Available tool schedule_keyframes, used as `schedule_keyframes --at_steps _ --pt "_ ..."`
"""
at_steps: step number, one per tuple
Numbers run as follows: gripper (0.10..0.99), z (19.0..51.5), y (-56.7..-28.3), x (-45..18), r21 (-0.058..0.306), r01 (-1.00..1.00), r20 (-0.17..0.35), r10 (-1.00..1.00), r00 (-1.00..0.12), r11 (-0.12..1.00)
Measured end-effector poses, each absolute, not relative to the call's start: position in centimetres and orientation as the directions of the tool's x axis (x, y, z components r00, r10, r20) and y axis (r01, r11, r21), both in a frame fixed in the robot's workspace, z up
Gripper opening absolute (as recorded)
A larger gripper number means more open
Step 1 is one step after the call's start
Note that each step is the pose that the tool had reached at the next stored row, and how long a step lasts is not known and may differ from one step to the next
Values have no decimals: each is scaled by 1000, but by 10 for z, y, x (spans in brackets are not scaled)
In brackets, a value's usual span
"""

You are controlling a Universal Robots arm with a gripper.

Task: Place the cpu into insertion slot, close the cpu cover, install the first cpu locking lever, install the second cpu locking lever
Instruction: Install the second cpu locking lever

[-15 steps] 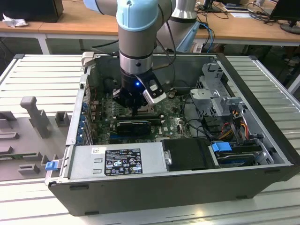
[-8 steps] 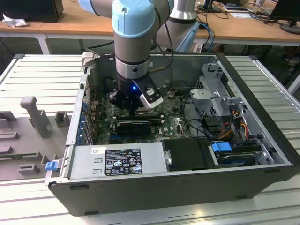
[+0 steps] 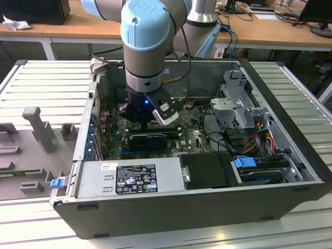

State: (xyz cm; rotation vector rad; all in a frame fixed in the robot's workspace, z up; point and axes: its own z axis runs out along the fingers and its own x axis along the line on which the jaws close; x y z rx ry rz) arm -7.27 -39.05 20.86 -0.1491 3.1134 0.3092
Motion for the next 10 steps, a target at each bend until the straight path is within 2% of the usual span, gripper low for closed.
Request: schedule_keyframes --at_steps 10 --pt "106 199 -391 -74 255 -102 -25 -99 -995 962"
